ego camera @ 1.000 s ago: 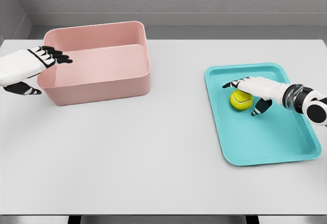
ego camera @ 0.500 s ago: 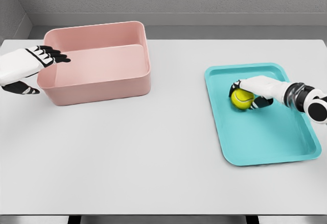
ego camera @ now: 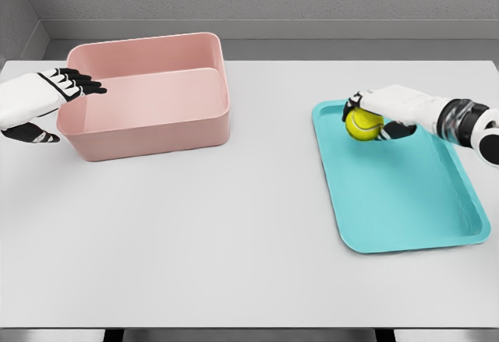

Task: Put the tennis from the blue tray into the pink basket with both arms

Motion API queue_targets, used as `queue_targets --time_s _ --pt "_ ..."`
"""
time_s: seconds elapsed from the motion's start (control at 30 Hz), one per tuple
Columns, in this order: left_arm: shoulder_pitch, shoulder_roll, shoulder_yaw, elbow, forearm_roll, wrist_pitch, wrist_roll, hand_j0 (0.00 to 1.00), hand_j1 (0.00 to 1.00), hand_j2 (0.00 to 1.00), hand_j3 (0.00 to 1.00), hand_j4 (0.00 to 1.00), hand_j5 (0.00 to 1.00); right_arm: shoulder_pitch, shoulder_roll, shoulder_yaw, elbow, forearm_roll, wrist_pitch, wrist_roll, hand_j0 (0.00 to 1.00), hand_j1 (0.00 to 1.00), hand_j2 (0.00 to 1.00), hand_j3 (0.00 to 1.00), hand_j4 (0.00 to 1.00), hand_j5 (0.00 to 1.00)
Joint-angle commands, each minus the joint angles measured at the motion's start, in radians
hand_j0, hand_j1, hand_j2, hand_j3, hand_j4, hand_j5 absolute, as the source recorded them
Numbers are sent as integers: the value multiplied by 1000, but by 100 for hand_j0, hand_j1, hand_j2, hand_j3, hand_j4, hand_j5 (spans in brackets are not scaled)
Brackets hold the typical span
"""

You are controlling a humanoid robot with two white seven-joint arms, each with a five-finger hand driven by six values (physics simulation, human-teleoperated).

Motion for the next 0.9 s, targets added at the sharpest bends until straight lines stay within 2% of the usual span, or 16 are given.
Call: queue_targets --time_s 0.0,0.1,0.4,0.5,0.67,0.87 --pt "0 1 1 1 6 1 1 100 100 100 100 100 100 0 -2 -2 -57 -4 -3 0 45 45 45 45 45 45" --pt "0 1 2 1 6 1 1 100 100 100 100 100 100 -2 9 -5 -59 -6 -34 2 45 45 45 45 45 45" --pt "-9 1 2 15 6 1 1 100 100 100 100 100 100 -2 154 15 -59 -6 -65 31 45 45 45 45 45 45" --pt "-9 1 2 15 6 1 1 100 100 100 100 100 100 -6 220 40 -57 -6 -62 59 45 45 45 45 45 45" --pt "-9 1 2 13 8 1 1 100 100 100 100 100 100 -6 286 55 -57 -4 -58 70 45 45 45 45 45 45" --pt "-9 1 2 4 9 1 1 100 100 100 100 100 100 -63 401 142 -51 -1 3 77 46 46 46 46 46 46"
